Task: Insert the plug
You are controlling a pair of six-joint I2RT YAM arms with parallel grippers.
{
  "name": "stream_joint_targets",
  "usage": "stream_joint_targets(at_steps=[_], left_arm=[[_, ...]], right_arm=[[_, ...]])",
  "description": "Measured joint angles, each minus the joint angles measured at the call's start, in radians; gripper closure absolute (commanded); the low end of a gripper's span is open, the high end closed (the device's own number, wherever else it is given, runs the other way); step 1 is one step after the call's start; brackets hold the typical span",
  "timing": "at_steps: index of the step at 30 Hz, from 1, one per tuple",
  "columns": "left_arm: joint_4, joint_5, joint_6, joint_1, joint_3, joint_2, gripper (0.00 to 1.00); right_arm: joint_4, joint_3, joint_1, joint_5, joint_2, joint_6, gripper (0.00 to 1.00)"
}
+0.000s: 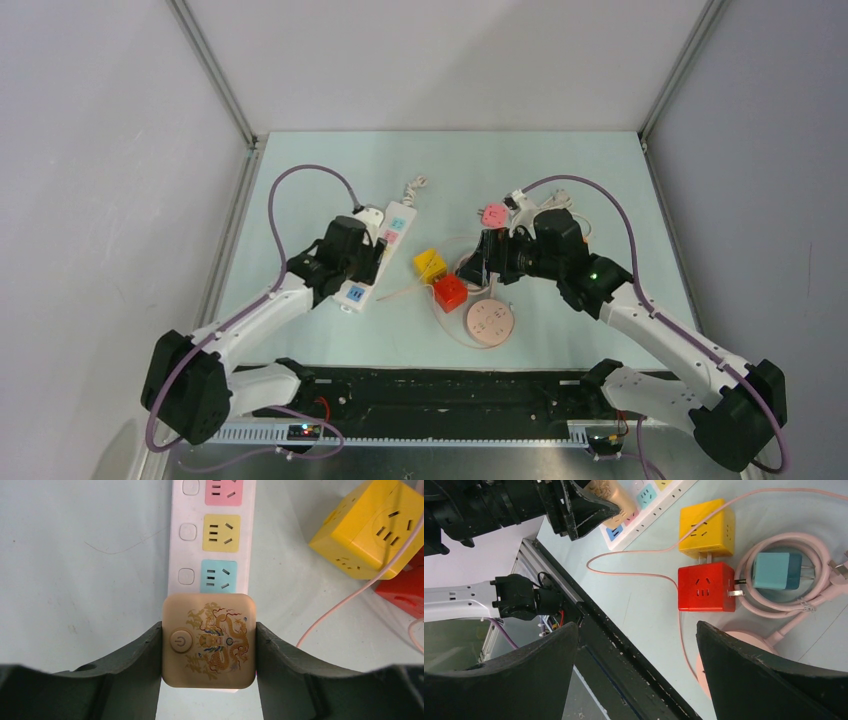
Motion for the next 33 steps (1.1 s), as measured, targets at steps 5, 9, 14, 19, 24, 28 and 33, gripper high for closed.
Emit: stream_joint_targets(at_steps=[5,9,14,19,24,28,33], left_arm=[[0.009,0.000,0.009,0.000,-0.002,0.038,1.00],[0.026,0.000,0.014,0.000,-0.002,0.048,1.00],[0.036,0.000,0.016,0.000,-0.002,0.053,1.00],[0.037,0.000,0.017,0.000,-0.002,0.053,1.00],[0.049,0.004,0.016,0.000,-0.002,0.053,1.00],[0.051,0.009,0.016,-0.002,-0.004,0.040,1.00],[0.053,0.010,0.016,-0.002,-0.013,0.005,1.00]], right_arm=[[0.000,0.000,0.003,0.000,0.000,0.000,0.09],[0.000,0.000,0.003,0.001,0.000,0.000,0.09],[-0.001,0.000,0.003,0.008,0.000,0.000,0.09],[-0.002,0.000,0.004,0.011,0.000,0.000,0.09],[-0.003,0.000,0.005,0.015,0.000,0.000,0.09],[-0.003,0.000,0.005,0.016,0.000,0.000,0.09],[-0.003,0.000,0.008,0.016,0.000,0.000,0.09]])
